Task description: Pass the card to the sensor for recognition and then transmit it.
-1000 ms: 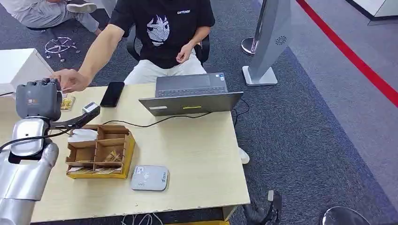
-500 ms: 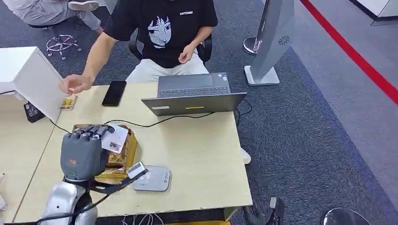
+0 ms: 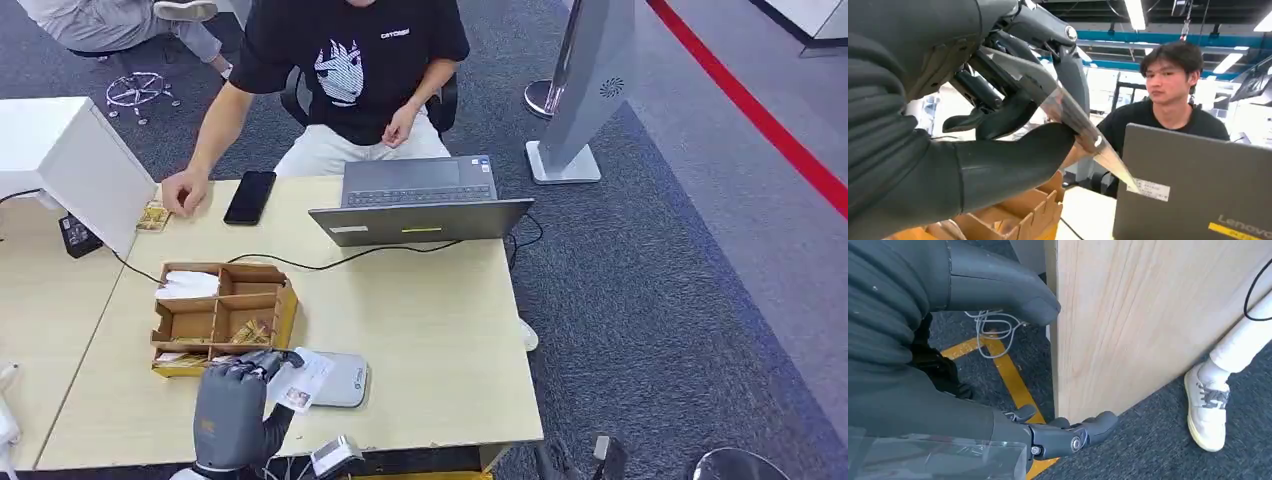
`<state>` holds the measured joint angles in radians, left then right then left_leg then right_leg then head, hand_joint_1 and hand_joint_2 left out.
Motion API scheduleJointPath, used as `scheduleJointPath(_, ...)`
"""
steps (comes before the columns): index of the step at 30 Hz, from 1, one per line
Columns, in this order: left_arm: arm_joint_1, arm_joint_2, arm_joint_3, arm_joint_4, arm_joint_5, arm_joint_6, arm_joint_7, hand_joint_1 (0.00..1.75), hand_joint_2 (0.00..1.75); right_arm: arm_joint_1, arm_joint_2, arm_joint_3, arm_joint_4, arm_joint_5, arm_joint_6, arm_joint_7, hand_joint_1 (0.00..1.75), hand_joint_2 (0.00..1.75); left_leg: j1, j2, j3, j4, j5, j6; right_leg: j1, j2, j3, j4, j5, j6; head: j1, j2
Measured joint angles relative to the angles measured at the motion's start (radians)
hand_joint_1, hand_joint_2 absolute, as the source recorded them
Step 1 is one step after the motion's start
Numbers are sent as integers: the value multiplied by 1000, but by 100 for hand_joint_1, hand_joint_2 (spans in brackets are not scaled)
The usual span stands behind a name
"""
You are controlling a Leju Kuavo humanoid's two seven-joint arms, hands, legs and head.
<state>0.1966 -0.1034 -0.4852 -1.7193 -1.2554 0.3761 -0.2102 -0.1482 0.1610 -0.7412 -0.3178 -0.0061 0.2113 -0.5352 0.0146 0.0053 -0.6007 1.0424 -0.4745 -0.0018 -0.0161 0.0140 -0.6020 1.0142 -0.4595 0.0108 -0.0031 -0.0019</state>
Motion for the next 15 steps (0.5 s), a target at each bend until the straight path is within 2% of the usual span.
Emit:
scheduleJointPath(5, 6, 0, 0, 18, 1, -2, 8, 175, 175, 1, 0, -9, -3, 7, 0, 0, 0, 175, -1, 0, 0, 0, 0, 0, 0, 0, 0, 0, 0, 0, 0, 0)
scheduleJointPath(8, 5, 0, 0, 45, 64, -23, 14, 175, 175, 2, 0, -13, -3, 18, 3, 0, 0, 175, -1, 0, 0, 0, 0, 0, -1, 0, 0, 0, 0, 0, 0, 0)
scheduleJointPath(10, -8, -6, 16, 123, 122, -18, -12, 175, 175, 2, 0, -15, -3, 40, 7, 2, 0, 175, -1, 0, 0, 0, 0, 1, -1, -1, 0, 0, 0, 0, 0, 0)
scheduleJointPath(12, -37, -24, 72, 244, 120, -5, -32, 175, 175, 0, 0, -15, -3, 63, 10, 6, 0, 175, -1, 0, 0, 0, 0, 2, -1, -1, 0, 0, 0, 0, 0, 0)
scheduleJointPath(15, -72, -47, 147, 365, 84, 19, -49, 175, 175, -1, 0, -15, -3, 80, 13, 16, 0, 175, -1, -1, 0, 0, 2, 3, -1, -2, 1, 0, 0, 1, -2, 0)
